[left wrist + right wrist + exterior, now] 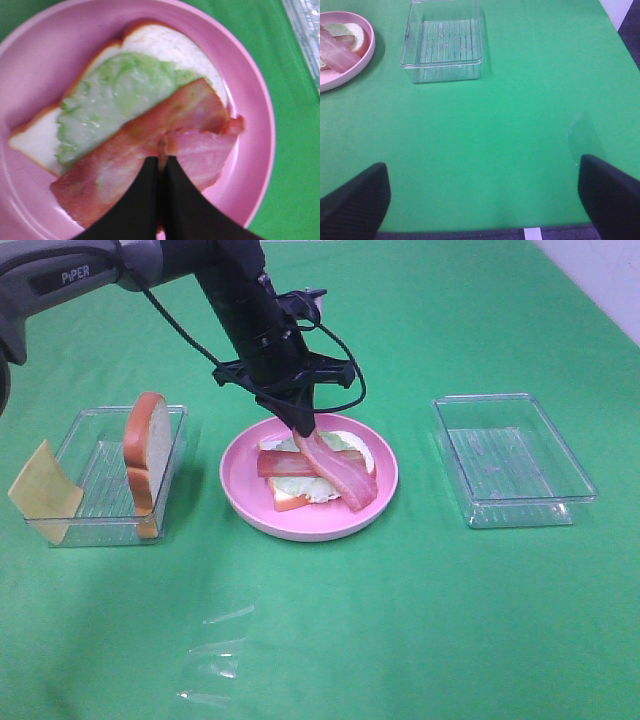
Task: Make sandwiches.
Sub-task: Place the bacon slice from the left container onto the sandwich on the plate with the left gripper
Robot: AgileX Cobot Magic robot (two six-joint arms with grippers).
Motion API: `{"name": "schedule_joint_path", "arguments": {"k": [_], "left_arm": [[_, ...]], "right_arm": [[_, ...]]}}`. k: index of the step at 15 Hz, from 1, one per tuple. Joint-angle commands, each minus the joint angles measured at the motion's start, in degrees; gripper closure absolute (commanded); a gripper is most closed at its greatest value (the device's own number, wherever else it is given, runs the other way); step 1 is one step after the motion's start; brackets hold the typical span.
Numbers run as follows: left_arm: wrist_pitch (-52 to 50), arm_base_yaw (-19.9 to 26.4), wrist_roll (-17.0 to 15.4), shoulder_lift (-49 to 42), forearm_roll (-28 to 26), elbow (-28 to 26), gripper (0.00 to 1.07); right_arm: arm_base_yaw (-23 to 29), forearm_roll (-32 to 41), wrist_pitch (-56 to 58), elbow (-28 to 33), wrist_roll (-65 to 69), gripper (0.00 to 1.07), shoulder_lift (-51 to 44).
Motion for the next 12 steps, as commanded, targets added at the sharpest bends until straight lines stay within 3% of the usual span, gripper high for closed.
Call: {"name": "schedule_joint_path", "arguments": {"k": [1, 7, 9, 10, 12], "left_arm": [[-2.6, 0.0, -0.3, -0.2, 3.5, -0.1, 1.07], [-3.9, 0.0, -1.0, -0.2, 4.8, -0.1, 1.07], [-3.9, 0.0, -1.0, -0.2, 4.8, -0.1, 0.97], [-4.0, 0.0, -1.0, -0.2, 4.8, -0.1, 0.80], [-3.9, 0.0, -1.0, -0.5, 5.0, -0.1, 0.17]], "right_arm": [[-0.2, 0.0, -0.2, 0.2, -0.5, 0.10, -1.8], [-0.2, 0.0, -0.2, 0.2, -0.5, 0.10, -1.8], [-0.2, 0.0, -0.2, 0.2, -0.5, 0.10, -1.8], [-0.2, 0.0, -0.2, 0.2, -0.5, 0.10, -1.8], [-0.2, 0.0, -0.2, 0.2, -0.5, 0.10, -1.8]]}}
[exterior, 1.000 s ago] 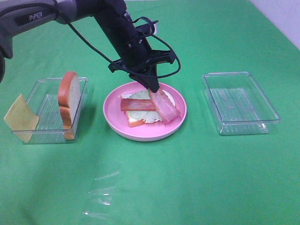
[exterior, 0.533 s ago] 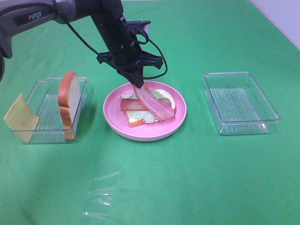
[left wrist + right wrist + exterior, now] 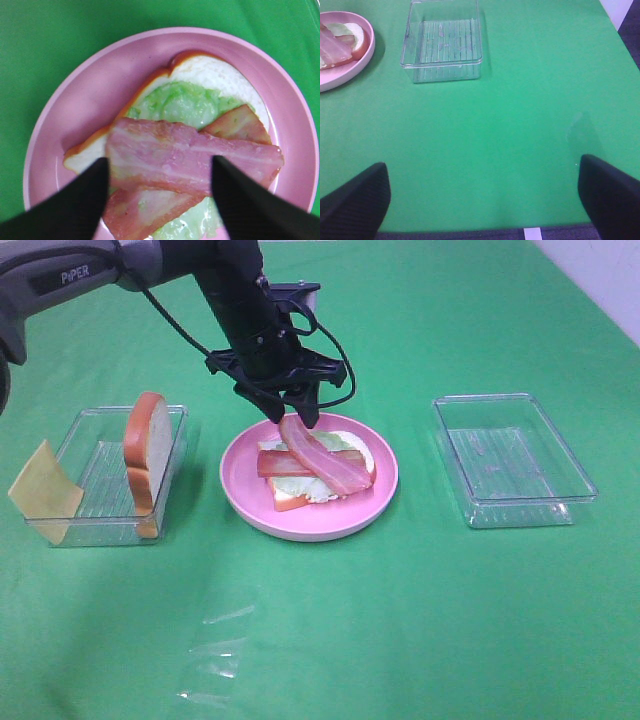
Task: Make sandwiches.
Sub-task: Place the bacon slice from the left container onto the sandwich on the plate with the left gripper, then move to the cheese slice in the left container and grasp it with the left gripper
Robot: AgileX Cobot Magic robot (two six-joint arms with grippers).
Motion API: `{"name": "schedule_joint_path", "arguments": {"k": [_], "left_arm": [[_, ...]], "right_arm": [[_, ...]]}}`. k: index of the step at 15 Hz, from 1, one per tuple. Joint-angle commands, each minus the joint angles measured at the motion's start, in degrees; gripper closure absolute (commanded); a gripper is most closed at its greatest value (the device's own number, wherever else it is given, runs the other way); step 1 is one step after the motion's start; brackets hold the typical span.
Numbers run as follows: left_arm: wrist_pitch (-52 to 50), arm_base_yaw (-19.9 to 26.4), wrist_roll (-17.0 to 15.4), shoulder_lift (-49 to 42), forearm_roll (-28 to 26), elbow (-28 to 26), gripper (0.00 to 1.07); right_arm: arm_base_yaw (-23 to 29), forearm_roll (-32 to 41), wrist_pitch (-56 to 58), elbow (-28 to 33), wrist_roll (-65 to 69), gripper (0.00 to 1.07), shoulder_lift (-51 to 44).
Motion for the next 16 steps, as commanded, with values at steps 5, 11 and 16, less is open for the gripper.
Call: {"name": "schedule_joint_path", "arguments": {"k": [5, 11, 16], "left_arm": [[1.1, 0.0, -0.5, -3.3, 0.3, -1.8, 0.06], [9.8, 0.5, -4.0, -11.1, 10.3, -5.3, 0.06], [9.8, 10.2, -4.1, -25.4, 10.3, 8.7, 0.06]], "right_arm": [[-0.2, 0.0, -0.2, 0.2, -0.5, 0.10, -1.8], [-0.2, 0.0, -0.2, 0.2, -0.5, 0.10, -1.8], [-0.2, 0.0, -0.2, 0.2, -0.5, 0.10, -1.8]]}}
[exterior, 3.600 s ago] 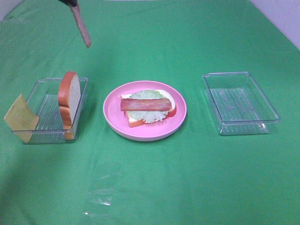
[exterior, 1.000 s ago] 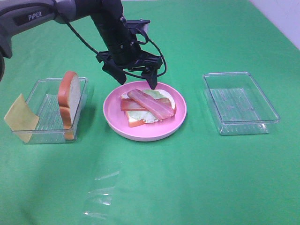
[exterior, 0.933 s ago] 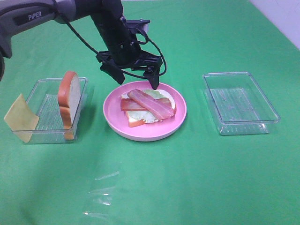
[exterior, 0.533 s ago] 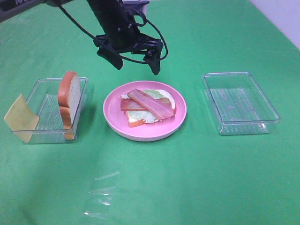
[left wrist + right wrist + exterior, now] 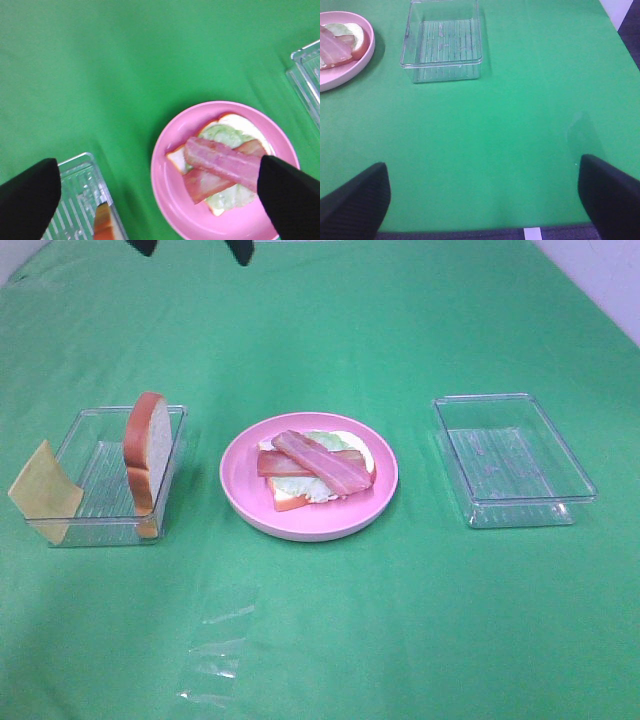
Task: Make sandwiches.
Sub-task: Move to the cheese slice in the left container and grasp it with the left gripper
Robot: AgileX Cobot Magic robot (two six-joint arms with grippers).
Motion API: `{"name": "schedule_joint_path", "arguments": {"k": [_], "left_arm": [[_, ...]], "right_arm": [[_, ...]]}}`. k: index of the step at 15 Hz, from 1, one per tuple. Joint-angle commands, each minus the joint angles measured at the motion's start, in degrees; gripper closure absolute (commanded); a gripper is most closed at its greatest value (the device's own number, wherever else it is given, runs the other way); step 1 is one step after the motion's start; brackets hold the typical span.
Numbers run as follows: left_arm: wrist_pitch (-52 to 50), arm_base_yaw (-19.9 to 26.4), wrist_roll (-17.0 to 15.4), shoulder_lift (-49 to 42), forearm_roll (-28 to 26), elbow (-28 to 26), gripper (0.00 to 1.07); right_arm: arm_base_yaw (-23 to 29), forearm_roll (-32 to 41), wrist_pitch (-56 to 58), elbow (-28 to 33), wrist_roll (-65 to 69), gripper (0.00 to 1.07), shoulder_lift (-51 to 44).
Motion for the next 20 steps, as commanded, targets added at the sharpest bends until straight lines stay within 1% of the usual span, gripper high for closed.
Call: {"name": "schedule_joint_path", "arguments": {"k": [1, 2, 4, 6, 7, 9, 10, 11, 12, 16, 20], "left_arm": [[6.1, 4.3, -0.3, -4.8, 0.4, 8.0, 0.07], [6.1, 7.4, -0.2, -7.4, 0.4, 13.3, 0.07], [6.1, 13.2, 0.1, -11.2, 0.4, 22.1, 0.08], [6.0, 18.2, 0.4, -13.2, -0.3, 29.5, 0.09], [5.4, 19.7, 1.1, -13.3, -0.7, 32.1, 0.09], [4.0, 20.7, 1.8, -13.4, -1.6, 35.2, 0.09], [0.3, 20.7, 3.2, -13.4, -4.7, 37.6, 0.09], [-0.7, 20.7, 4.4, -13.3, -7.3, 38.0, 0.09], [-1.1, 20.7, 5.3, -13.1, -8.8, 38.0, 0.09], [-0.7, 20.7, 6.3, -10.5, -9.3, 38.0, 0.09], [-1.4, 20.7, 6.9, -3.6, -9.3, 38.0, 0.09]], "right_arm": [[-0.2, 0.0, -0.2, 0.2, -0.5, 0.10, -1.8], [-0.2, 0.0, -0.2, 0.2, -0.5, 0.10, -1.8], [-0.2, 0.0, -0.2, 0.2, -0.5, 0.10, -1.8], [-0.2, 0.0, -0.2, 0.2, -0.5, 0.10, -1.8], [-0.2, 0.0, -0.2, 0.2, -0.5, 0.10, -1.8], [-0.2, 0.0, -0.2, 0.2, -0.5, 0.10, -1.8], [-0.2, 0.0, -0.2, 0.2, -0.5, 0.10, -1.8], [-0.2, 0.0, -0.2, 0.2, -0.5, 0.10, -1.8], [-0.2, 0.0, -0.2, 0.2, -0.5, 0.10, -1.8], [-0.2, 0.0, -0.2, 0.2, -0.5, 0.10, -1.8], [-0.2, 0.0, -0.2, 0.2, -0.5, 0.10, -1.8]]}}
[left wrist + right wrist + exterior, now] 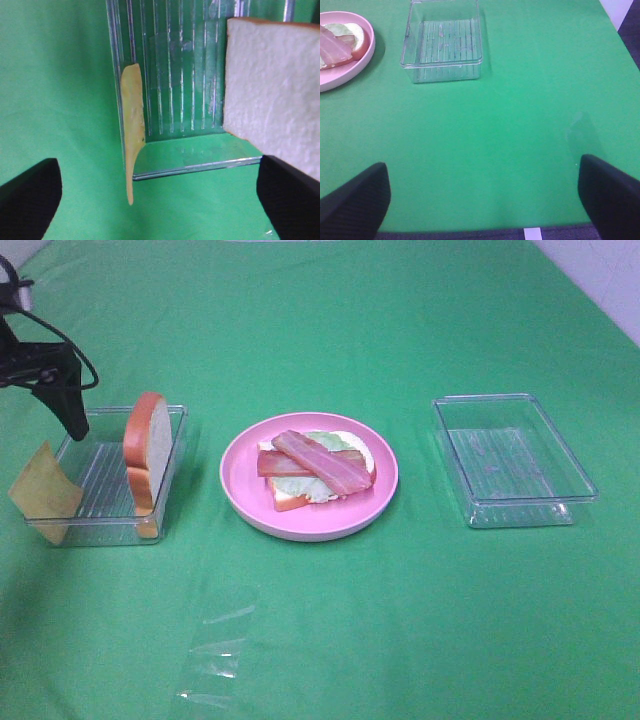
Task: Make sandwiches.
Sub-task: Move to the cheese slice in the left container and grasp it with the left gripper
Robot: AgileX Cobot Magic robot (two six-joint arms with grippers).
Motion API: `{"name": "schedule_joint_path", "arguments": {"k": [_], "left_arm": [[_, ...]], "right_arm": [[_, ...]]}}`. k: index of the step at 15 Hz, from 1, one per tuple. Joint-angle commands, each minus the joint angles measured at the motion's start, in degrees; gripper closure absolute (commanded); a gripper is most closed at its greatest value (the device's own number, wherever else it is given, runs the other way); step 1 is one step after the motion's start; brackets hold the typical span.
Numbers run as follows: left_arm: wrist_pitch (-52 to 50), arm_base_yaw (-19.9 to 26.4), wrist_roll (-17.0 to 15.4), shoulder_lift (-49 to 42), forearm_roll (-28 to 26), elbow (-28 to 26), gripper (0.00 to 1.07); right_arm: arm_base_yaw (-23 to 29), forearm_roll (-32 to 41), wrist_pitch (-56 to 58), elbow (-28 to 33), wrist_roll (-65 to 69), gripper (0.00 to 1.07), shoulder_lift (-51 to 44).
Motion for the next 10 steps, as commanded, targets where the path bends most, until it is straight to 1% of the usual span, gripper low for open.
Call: {"name": "schedule_joint_path", "arguments": {"k": [1, 4, 7, 10], "left_arm": [[-0.7, -0.1, 0.5, 3.7, -0.4, 0.5, 0.09], [-1.5, -0.1, 0.5, 5.8, -0.4, 0.5, 0.09], [-2.7, -0.1, 0.5, 7.2, -0.4, 0.4, 0.17], [-2.7, -0.1, 0.5, 7.2, -0.4, 0.4, 0.20]], "right_arm": [[-0.2, 0.0, -0.2, 0.2, -0.5, 0.10, -1.8], [-0.2, 0.0, -0.2, 0.2, -0.5, 0.10, -1.8], [-0.2, 0.0, -0.2, 0.2, -0.5, 0.10, -1.8], [-0.2, 0.0, -0.2, 0.2, -0.5, 0.10, -1.8]]}}
